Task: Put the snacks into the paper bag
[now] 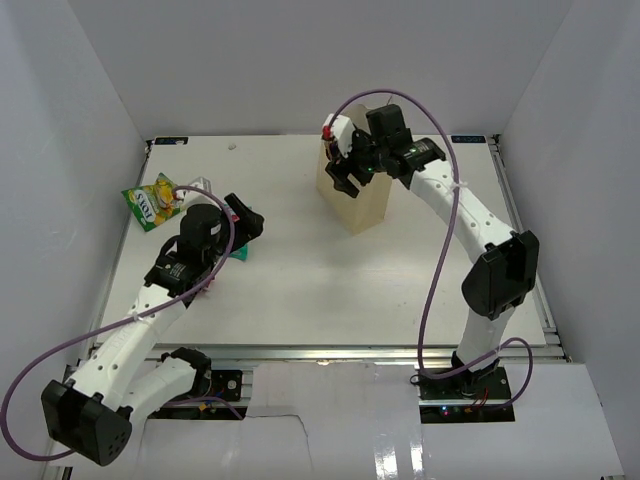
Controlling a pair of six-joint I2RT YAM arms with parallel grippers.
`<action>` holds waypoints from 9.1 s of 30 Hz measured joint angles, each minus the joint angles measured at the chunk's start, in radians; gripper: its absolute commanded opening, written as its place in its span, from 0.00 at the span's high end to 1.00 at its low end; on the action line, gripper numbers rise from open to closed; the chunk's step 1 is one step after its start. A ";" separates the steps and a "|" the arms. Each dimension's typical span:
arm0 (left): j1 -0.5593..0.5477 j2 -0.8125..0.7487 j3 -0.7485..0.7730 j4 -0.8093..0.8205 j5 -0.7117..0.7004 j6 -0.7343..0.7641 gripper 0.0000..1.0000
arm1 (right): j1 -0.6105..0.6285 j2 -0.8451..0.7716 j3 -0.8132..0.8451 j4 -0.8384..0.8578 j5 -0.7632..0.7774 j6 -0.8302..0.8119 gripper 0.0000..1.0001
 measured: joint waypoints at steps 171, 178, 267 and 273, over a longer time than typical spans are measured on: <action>0.235 0.781 0.191 -0.499 -0.330 0.105 0.88 | -0.275 -0.623 -0.706 0.240 -0.536 0.107 0.00; 0.253 0.688 0.189 -0.439 -0.183 0.163 1.00 | -0.275 -0.644 -0.713 0.167 -0.715 0.002 0.03; 0.288 0.355 0.286 -0.082 0.201 0.277 0.03 | -0.093 -0.266 -0.244 0.547 0.158 0.323 0.80; 0.330 0.489 0.404 -0.121 0.076 0.245 0.02 | -0.092 -0.132 -0.243 0.527 0.176 0.284 0.14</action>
